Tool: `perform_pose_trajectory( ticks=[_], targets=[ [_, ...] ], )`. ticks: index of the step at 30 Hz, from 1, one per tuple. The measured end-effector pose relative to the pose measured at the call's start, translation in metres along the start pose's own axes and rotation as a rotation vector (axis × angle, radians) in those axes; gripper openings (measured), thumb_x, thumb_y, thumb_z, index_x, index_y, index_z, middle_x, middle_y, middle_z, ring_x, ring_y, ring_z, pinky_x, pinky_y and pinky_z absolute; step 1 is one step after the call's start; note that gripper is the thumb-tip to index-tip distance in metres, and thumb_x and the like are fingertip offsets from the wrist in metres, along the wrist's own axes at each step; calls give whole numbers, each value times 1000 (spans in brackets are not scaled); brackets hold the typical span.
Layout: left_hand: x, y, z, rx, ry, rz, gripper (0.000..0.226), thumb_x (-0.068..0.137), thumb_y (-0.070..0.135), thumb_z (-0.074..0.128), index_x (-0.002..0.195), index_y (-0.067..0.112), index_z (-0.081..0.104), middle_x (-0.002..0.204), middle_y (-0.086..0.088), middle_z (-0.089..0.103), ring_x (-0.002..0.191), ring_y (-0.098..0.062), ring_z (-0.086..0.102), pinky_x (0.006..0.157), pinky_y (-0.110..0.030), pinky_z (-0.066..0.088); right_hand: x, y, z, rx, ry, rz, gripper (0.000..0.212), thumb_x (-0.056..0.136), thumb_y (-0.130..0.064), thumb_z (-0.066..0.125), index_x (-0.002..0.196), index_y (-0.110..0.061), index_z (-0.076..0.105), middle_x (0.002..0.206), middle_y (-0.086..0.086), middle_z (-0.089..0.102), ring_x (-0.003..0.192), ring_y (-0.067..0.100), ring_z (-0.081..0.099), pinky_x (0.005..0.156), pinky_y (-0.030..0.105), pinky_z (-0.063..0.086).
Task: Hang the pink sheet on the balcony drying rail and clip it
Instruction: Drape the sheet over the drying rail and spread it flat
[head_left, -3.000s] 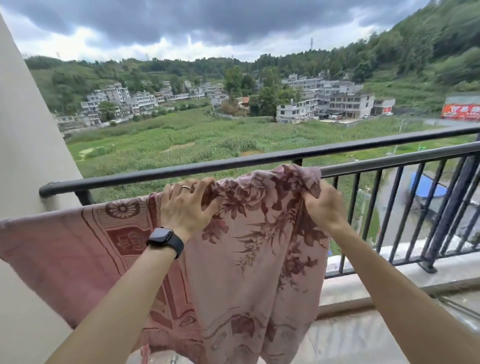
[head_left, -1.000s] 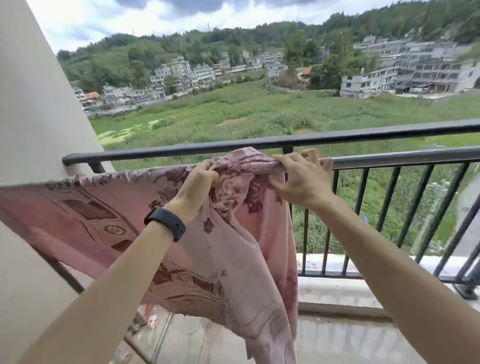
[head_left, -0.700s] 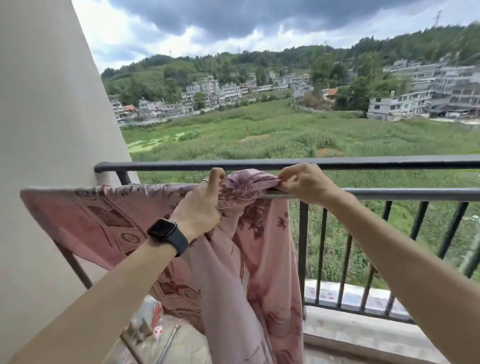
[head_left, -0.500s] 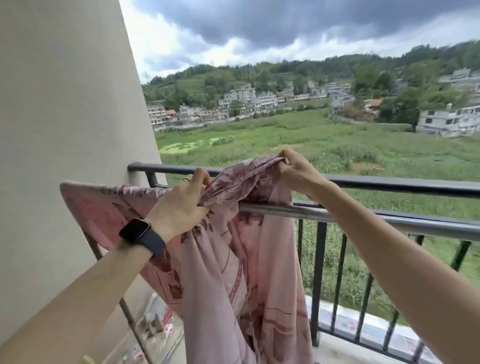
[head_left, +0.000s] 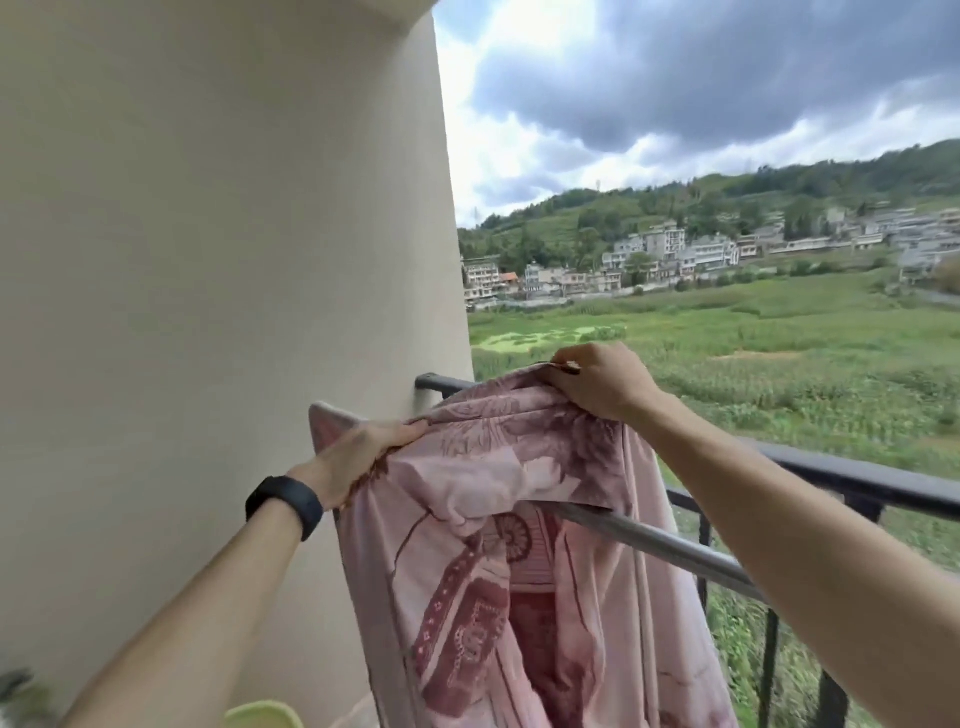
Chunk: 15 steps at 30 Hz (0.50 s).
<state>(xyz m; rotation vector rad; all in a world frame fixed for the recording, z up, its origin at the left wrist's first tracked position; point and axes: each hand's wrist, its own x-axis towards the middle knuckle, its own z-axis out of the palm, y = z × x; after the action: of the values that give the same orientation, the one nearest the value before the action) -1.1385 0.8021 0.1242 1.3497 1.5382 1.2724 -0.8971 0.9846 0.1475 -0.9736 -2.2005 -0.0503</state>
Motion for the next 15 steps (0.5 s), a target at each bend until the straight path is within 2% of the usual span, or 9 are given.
perform_pose_trajectory(
  ticks=[2,4,5,6,8,10,12,14,15],
  targets=[
    [24,1,-17,288,220,122,69,70,73,68,82,5,70,75,-1,64,71,-14,60,63,-22,42,25,-11,16,-90,138,-41,34,95,-55,52,102,-29,73,94,6,75,81,30,69,56,28,42],
    [53,-4,-39,442,431,183,63,75,77,59,73,14,56,59,3,55,56,-14,54,58,-29,41,53,-23,33,-133,218,-47,39,97,-58,46,100,-29,71,91,3,74,79,28,68,52,25,35],
    [66,-9,-49,501,523,180,59,79,77,55,72,19,52,56,6,59,58,-16,59,63,-31,47,67,-29,43,-139,224,-41,40,96,-59,44,101,-30,71,93,2,74,85,28,67,57,27,39],
    [78,-14,-56,572,583,159,53,82,74,53,77,21,53,62,6,66,70,-20,65,73,-36,51,80,-32,55,-160,182,-34,38,96,-59,45,102,-31,71,98,2,74,95,28,64,67,31,44],
    [94,-31,-61,751,569,46,42,89,60,54,109,23,55,104,-4,69,108,-28,60,93,-38,45,94,-37,81,-303,-65,-22,35,95,-58,49,114,-36,68,113,3,69,114,30,55,86,39,43],
    [99,-51,-53,863,492,6,51,90,41,58,133,19,42,130,-12,51,128,-29,42,98,-35,37,90,-39,95,-377,-347,-20,43,91,-59,56,130,-39,58,127,6,63,120,28,52,86,36,45],
    [93,-68,-39,787,505,184,39,88,32,60,122,19,46,122,-7,49,117,-28,47,93,-32,39,75,-41,96,-197,-505,-1,34,92,-49,60,122,-32,61,123,4,66,103,20,62,80,31,52],
    [76,-82,-21,695,576,469,26,87,42,58,96,20,48,95,2,51,90,-21,52,80,-37,46,56,-43,89,51,-624,43,21,93,-46,61,102,-28,66,107,-1,72,90,12,68,84,36,57],
    [68,-88,-10,716,586,585,31,87,51,55,87,22,46,85,5,48,81,-18,49,73,-38,46,45,-45,83,129,-710,73,23,91,-50,62,100,-29,66,105,-4,71,90,10,69,83,37,59]
  ],
)
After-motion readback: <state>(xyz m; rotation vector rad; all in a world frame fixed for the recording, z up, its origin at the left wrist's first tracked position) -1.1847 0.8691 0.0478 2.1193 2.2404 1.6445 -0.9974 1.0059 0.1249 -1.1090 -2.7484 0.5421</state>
